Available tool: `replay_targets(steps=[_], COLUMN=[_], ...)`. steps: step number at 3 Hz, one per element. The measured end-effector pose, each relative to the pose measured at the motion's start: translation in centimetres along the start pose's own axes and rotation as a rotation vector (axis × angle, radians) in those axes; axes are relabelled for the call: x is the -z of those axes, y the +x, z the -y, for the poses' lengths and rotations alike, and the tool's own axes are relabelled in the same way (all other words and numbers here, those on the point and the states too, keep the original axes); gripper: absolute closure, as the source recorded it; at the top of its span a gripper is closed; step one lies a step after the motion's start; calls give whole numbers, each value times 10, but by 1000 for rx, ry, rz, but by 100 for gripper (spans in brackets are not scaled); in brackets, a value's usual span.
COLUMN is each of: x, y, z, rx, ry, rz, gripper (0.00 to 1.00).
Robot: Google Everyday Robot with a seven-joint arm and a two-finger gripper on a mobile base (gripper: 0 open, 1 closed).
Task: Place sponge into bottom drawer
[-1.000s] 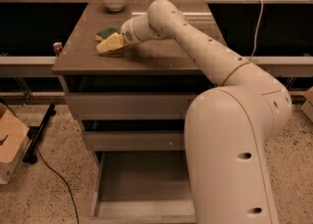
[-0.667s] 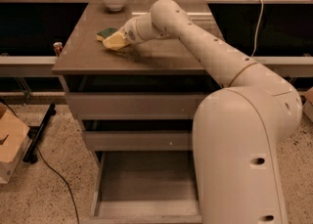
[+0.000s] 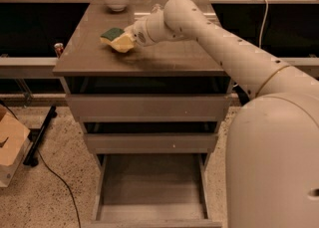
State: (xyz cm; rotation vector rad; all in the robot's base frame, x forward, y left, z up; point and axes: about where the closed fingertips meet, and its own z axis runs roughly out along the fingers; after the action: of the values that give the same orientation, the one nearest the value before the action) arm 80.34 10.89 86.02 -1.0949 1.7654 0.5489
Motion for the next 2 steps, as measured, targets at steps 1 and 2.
replay_targets(steps=[1,2], x=[47,108], y=[-1,-3], z=[-33,-79], rx=[89,185], ry=[-71,-141], rz=[-1,19], gripper=[100,100])
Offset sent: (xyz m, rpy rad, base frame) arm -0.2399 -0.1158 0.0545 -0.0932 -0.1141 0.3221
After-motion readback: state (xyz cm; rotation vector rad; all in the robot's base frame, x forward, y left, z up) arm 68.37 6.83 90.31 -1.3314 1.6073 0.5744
